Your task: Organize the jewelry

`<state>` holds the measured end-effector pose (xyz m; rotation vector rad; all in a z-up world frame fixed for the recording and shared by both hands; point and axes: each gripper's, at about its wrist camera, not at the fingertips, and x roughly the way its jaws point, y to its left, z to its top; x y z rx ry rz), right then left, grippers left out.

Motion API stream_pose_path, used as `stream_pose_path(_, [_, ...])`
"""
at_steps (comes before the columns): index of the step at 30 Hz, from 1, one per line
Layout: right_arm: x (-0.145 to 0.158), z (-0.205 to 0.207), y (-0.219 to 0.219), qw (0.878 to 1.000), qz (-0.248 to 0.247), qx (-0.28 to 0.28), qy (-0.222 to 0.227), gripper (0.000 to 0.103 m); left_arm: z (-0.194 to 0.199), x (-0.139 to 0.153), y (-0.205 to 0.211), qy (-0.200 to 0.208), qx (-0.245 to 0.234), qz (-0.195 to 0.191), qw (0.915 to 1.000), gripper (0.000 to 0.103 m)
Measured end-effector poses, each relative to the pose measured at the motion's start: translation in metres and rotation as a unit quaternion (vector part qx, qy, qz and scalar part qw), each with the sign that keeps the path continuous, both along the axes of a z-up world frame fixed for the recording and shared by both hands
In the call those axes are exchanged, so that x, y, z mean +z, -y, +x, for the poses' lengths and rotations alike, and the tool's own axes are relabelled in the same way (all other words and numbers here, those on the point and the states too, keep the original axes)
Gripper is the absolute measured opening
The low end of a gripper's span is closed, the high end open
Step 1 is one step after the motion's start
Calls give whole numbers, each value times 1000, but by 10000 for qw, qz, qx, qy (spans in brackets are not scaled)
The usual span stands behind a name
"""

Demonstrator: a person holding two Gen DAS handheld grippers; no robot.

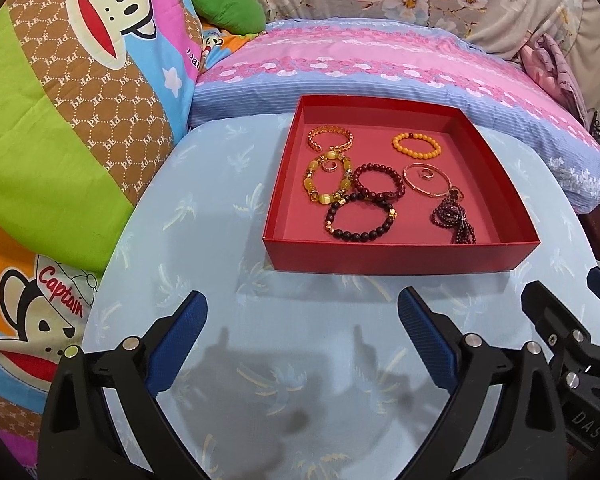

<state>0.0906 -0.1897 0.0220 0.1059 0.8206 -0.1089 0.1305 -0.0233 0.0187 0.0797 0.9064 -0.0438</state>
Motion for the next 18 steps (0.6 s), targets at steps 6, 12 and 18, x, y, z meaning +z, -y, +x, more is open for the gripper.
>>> stream_pose_path(6, [0, -1, -2, 9999, -25, -107, 80, 97, -1, -1, -3, -3, 87, -42, 10000, 93])
stream_pose_path(12, [1, 0, -6, 9999, -46, -36, 113, 97, 1, -2, -6, 7, 126, -52, 9999, 93])
stream_pose_path(18, [2, -1, -7, 9998, -95, -69, 148, 97, 3, -2, -7, 1, 102, -119, 9999, 93])
